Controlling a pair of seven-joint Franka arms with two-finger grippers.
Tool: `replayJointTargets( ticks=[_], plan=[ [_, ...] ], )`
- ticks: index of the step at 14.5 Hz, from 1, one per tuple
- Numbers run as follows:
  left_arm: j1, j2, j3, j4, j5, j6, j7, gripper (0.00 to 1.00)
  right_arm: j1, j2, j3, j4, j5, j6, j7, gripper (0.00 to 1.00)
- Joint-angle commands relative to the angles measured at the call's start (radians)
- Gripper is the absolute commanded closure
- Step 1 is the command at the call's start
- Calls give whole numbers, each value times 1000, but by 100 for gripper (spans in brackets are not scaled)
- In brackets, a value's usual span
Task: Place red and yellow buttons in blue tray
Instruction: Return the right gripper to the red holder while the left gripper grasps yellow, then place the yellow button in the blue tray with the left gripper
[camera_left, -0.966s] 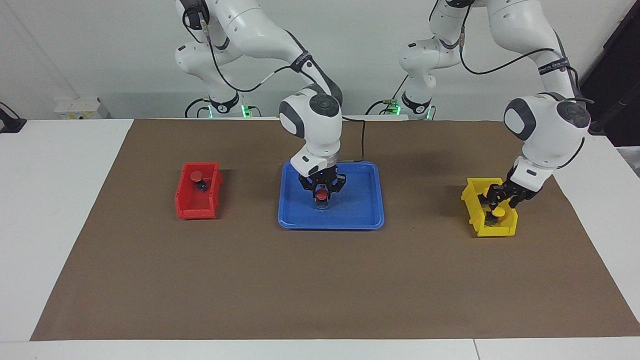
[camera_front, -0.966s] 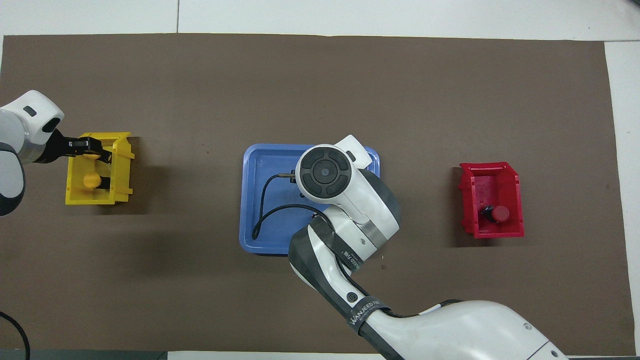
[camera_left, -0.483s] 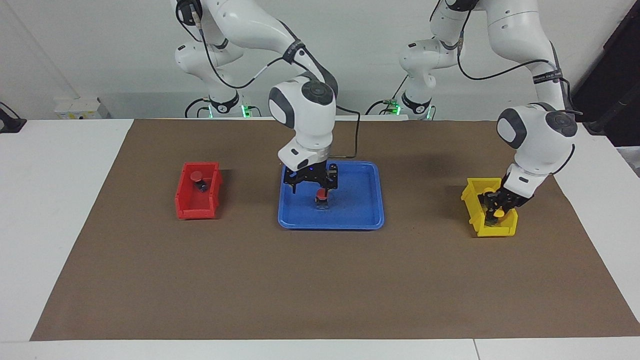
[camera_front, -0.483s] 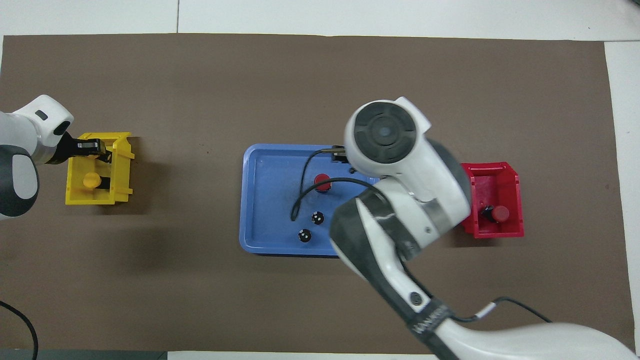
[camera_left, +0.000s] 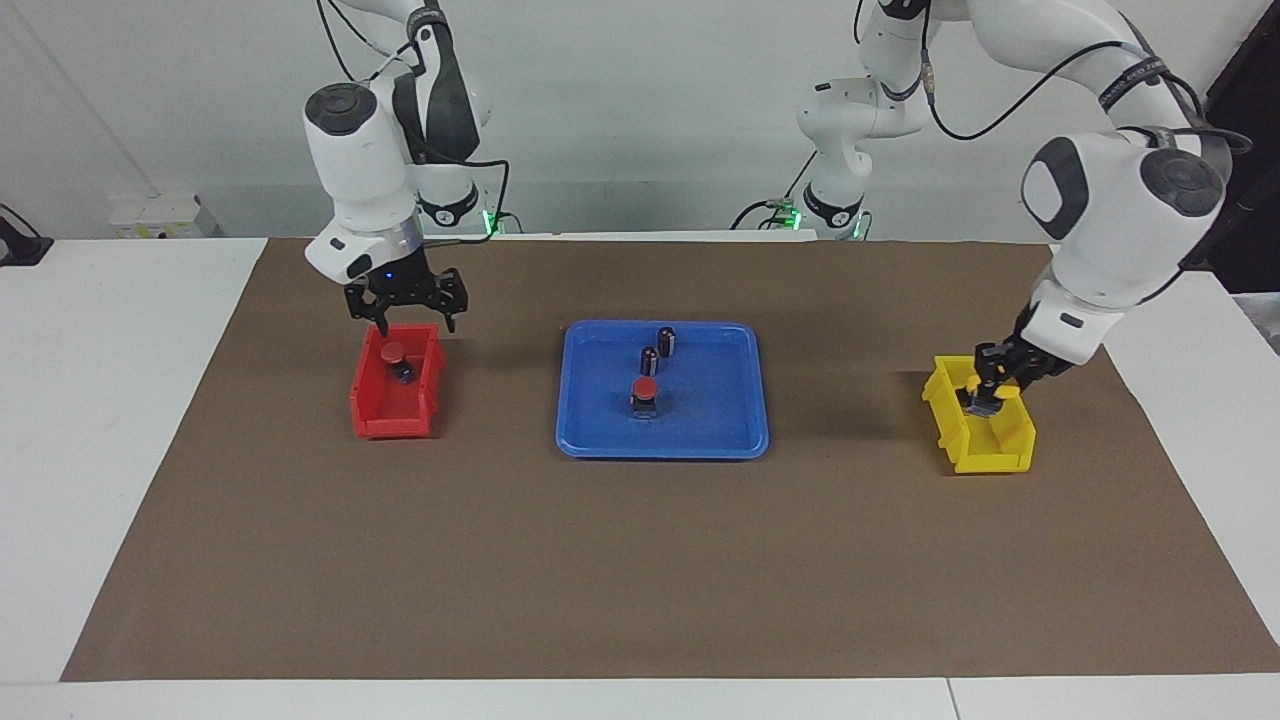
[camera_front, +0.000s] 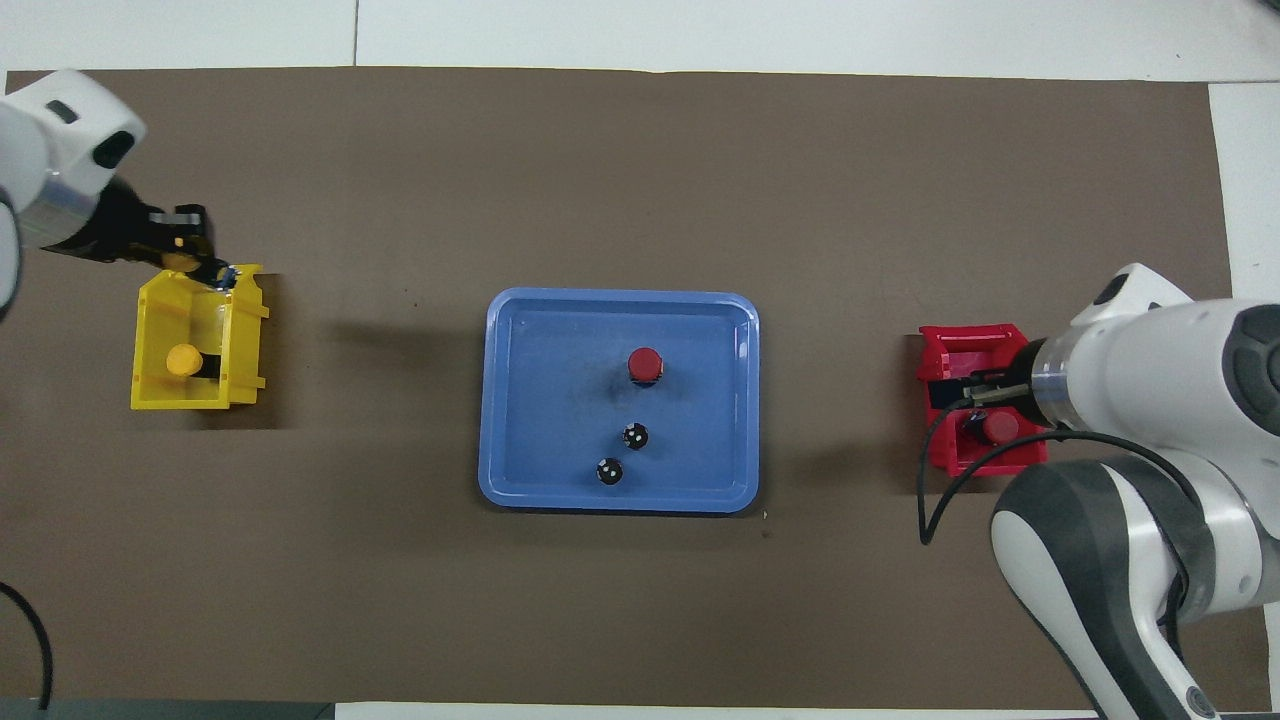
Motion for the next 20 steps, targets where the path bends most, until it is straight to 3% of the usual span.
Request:
replayJointTargets(
  ticks=[1, 5, 8, 13, 14, 15, 16, 19, 20],
  plan=[
    [-198, 4, 8, -70, 7, 109, -248, 99, -78, -14, 14, -83, 25, 60, -93, 5],
    [-358, 44, 6, -128, -2, 244, -399, 99, -98, 33, 14, -106, 63, 129, -111, 12],
    [-426, 49, 6, -217, -79, 376, -417, 99, -107, 70, 14, -123, 63, 189, -104, 25],
    [-457, 96, 8, -236, -79, 418, -463, 99, -110, 60, 14, -155, 63, 195, -108, 28],
    [-457, 109, 8, -236, -79, 425, -474, 94, -110, 57, 14, -164, 63, 197, -110, 28],
    [-457, 110, 6, -234, -79, 442, -503, 56, -112, 52, 14, -169, 63, 197, -111, 29],
    [-458, 112, 8, -230, -79, 438, -535, 29, -112, 52, 14, -173, 63, 197, -113, 32],
    [-455, 87, 12, -198, -68, 339, -529, 0, -112, 50, 14, -175, 63, 197, -128, 47],
    [-445, 54, 14, -162, -59, 244, -523, 0, -113, 50, 14, -176, 63, 197, -134, 52]
  ],
)
